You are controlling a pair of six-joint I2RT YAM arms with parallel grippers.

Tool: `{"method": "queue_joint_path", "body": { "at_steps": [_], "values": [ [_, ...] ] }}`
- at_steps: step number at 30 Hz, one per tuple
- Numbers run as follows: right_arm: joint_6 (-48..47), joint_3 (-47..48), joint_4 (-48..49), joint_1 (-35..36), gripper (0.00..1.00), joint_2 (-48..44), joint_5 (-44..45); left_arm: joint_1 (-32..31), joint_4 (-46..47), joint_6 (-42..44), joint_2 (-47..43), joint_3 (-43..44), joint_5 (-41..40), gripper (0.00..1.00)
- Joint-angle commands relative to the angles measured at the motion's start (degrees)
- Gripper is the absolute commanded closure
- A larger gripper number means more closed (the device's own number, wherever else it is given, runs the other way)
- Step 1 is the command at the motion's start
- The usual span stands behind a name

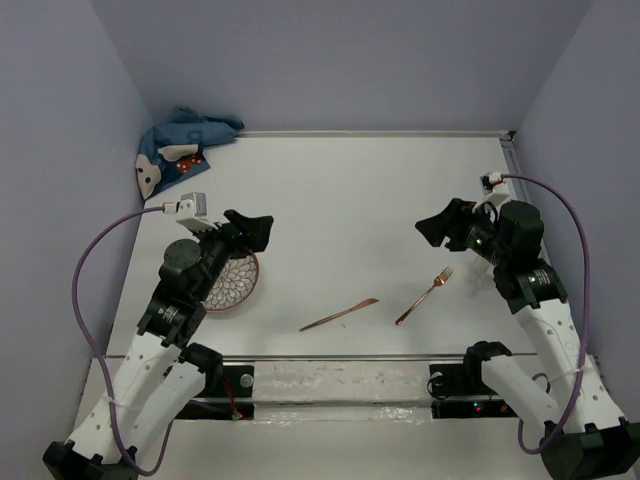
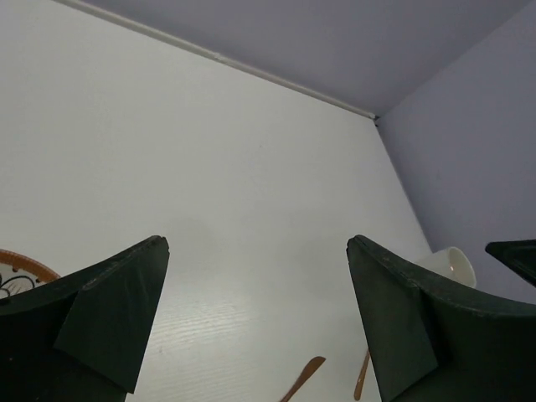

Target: Set the dinner table for one person

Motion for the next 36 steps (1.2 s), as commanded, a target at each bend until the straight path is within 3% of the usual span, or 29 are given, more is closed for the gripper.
{"method": "queue_joint_path", "body": {
  "at_steps": [1,3,8,10,11,14,20,25,36],
  "values": [
    [-1.0,1.1,3.3,-0.3,0.31,0.4,-2.1,0.5,0.3,-0.6,4.3,5.0,-8.6,0.01],
    [-0.8,0.6,4.0,-0.3,0.31,0.9,-2.2,1.3,-1.2,-1.9,8.2,8.1,-13.4,0.01],
    [-0.6,-0.5,5.4,0.2,0.31,1.1,-2.2,10.3,0.5,-7.2,18.9,12.5,-13.3,0.01],
    [-0.3,-0.7,6.1,0.7,0.31,1.7,-2.3,14.7,0.9,-8.6,29.4,15.7,-13.0,0.01],
    [-0.3,-0.7,6.2,0.7,0.31,1.9,-2.3,16.0,0.9,-8.8,29.5,17.0,-12.9,0.01],
    [-0.1,-0.8,7.1,3.1,0.32,3.3,-1.9,19.7,0.5,-9.3,41.0,21.2,-15.9,0.01],
    [-0.2,-1.3,8.3,11.2,0.32,6.9,3.6,25.0,1.6,-9.5,51.9,24.8,-21.2,0.24],
    [0.4,-1.7,11.6,18.9,0.32,9.8,5.4,27.5,2.6,-11.3,61.0,29.5,-21.5,0.24],
    [0.0,-2.3,15.3,25.8,0.32,14.7,7.0,30.1,0.4,-13.8,81.5,46.7,-21.9,0.23]
  ]
}}
